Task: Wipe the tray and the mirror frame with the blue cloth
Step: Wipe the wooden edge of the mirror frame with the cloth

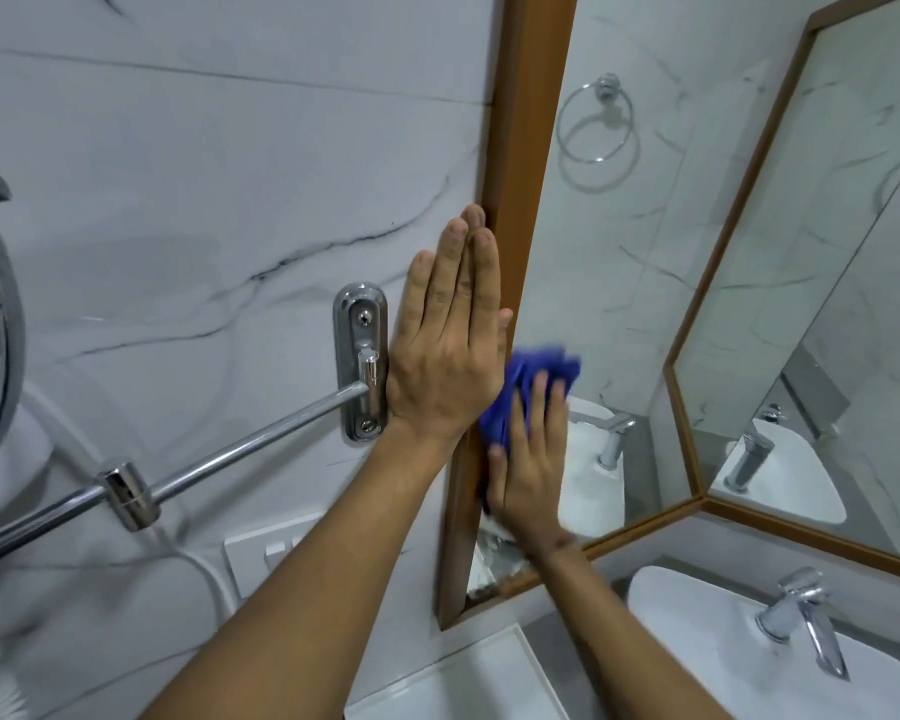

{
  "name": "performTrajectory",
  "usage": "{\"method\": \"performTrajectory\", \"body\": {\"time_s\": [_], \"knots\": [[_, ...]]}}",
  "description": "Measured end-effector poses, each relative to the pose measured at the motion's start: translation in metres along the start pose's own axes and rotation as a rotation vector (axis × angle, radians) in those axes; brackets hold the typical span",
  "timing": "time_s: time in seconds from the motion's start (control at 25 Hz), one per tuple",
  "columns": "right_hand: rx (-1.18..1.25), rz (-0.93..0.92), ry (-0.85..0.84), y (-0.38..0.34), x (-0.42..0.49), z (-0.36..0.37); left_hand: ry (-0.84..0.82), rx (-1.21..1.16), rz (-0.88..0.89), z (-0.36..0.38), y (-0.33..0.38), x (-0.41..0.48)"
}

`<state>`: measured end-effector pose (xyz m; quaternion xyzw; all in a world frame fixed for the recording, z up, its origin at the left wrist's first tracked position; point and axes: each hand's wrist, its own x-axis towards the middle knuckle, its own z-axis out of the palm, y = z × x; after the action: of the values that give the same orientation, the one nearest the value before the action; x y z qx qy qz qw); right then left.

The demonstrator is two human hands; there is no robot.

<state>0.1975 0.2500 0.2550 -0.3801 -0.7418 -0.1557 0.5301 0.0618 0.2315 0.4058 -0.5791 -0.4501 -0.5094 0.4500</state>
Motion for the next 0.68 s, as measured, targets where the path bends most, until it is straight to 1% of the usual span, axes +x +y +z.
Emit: {"method": "performTrajectory", "body": {"time_s": [0.08,0.12,0.16,0.2,0.28,0.36,0.4,0.44,0.48,0.56,0.6,0.64,0.68], "knots": [[0.027,-0.004,0.173,0.008,0.064,-0.006,-0.002,0.001,0.032,0.000,0.001,-0.008],[0.017,-0.001,0.213,0.010,0.074,-0.002,-0.013,0.019,0.053,-0.002,0.001,-0.012],[0.021,0.042,0.214,0.007,0.064,0.004,-0.033,0.003,0.038,-0.004,-0.001,-0.019],[0.027,0.085,0.176,0.002,0.038,0.009,-0.055,-0.021,0.030,-0.008,0.000,-0.029],[-0.009,0.177,0.007,-0.007,-0.044,0.019,-0.120,-0.046,0.066,-0.013,0.003,-0.055],[-0.100,0.201,-0.132,-0.009,-0.118,0.024,-0.154,-0.024,0.094,-0.014,0.004,-0.072],[-0.114,0.191,-0.162,-0.009,-0.133,0.025,-0.155,-0.031,0.074,-0.012,0.002,-0.075],[-0.106,0.164,-0.154,-0.009,-0.128,0.024,-0.147,-0.043,0.071,-0.010,0.000,-0.077],[-0.068,0.127,-0.126,-0.008,-0.104,0.018,-0.138,-0.022,0.082,-0.008,-0.002,-0.076],[0.023,0.103,0.017,-0.004,-0.024,0.006,-0.127,0.023,0.094,-0.006,0.000,-0.074],[0.042,0.093,0.102,0.001,0.014,0.002,-0.137,-0.017,0.073,-0.009,0.001,-0.072],[0.033,0.081,0.172,0.006,0.042,-0.002,-0.155,-0.049,0.053,-0.009,0.002,-0.073],[0.009,0.068,0.204,0.014,0.058,-0.002,-0.160,-0.046,0.058,-0.006,0.001,-0.076]]}}
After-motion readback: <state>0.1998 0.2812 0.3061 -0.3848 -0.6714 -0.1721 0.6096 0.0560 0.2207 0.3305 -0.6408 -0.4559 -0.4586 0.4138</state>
